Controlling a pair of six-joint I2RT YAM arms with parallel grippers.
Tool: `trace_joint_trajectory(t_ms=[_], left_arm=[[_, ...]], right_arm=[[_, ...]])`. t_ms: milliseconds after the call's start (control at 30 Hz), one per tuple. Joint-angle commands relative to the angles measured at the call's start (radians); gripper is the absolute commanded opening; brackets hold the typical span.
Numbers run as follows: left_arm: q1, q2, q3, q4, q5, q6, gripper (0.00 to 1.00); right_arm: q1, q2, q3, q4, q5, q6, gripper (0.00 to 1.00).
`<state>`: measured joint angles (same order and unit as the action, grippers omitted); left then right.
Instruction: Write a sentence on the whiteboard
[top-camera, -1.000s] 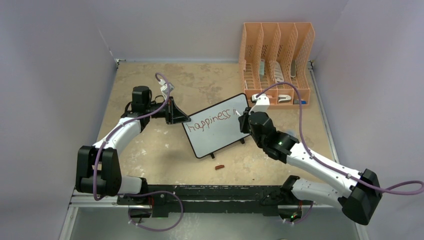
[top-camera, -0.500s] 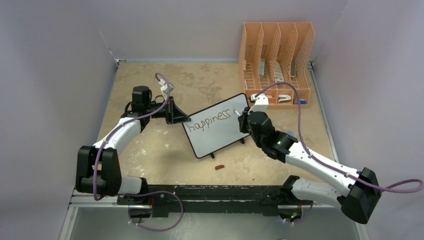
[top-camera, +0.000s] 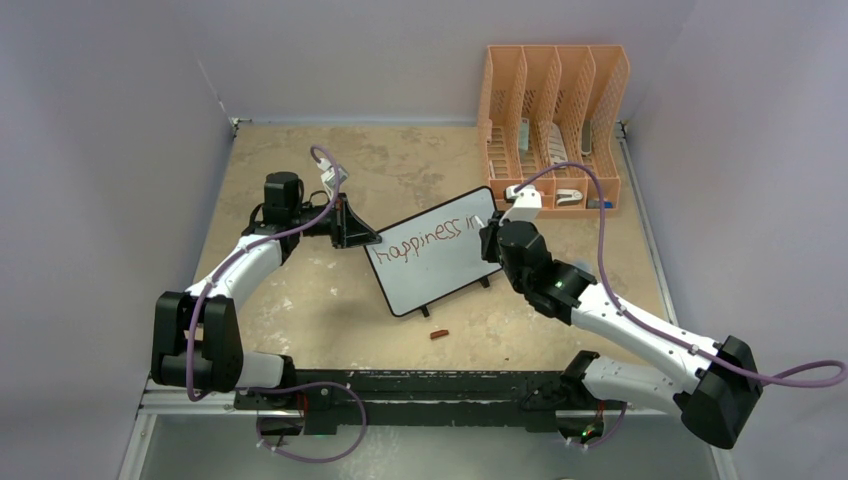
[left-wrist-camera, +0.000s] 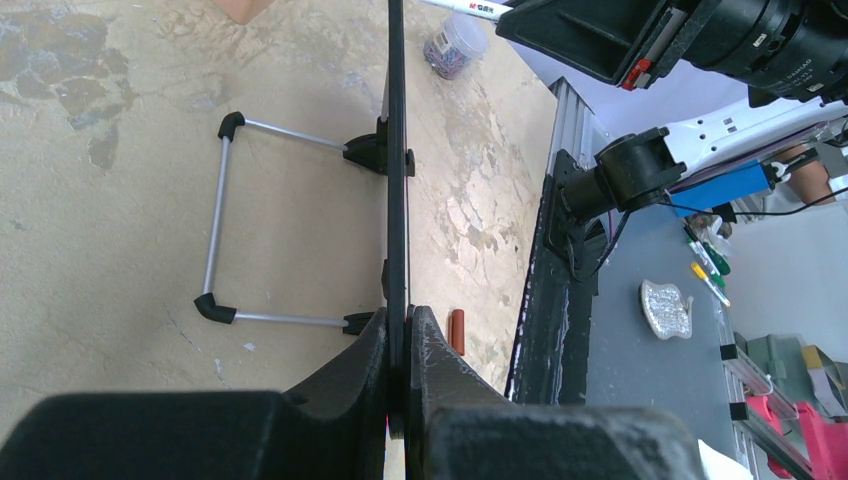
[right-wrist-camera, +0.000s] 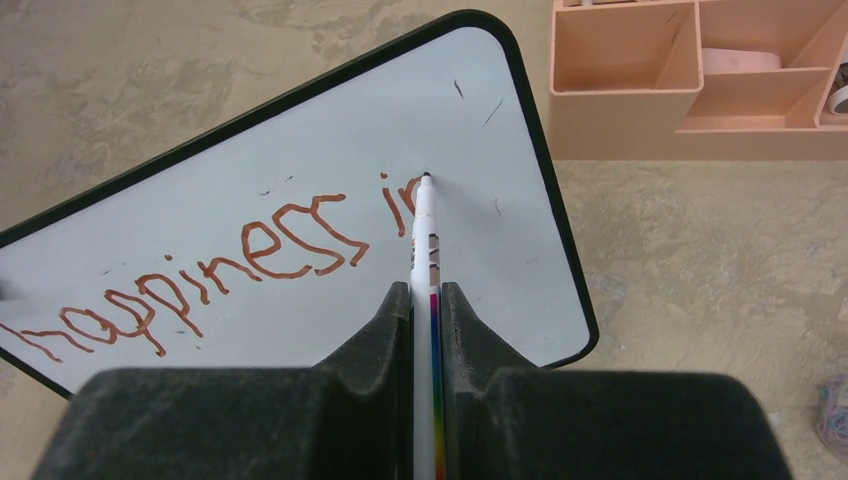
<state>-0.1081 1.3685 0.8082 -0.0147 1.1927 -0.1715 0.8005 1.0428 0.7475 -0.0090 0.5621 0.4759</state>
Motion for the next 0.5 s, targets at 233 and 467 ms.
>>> trace_joint_trajectory(t_ms=[233,467], left_arm=[[-0.019,0.019,0.003,-0.044,-0.033,0.046,0.0],[-0.019,0.018,0.003,-0.044,-0.032,0.046,0.0]], right_arm=[[-0.009,-0.002,0.021,-0.041,0.009,0.038,0.0],[-0.009,-0.004,0.015,-0.073,-0.008,0.058,0.0]])
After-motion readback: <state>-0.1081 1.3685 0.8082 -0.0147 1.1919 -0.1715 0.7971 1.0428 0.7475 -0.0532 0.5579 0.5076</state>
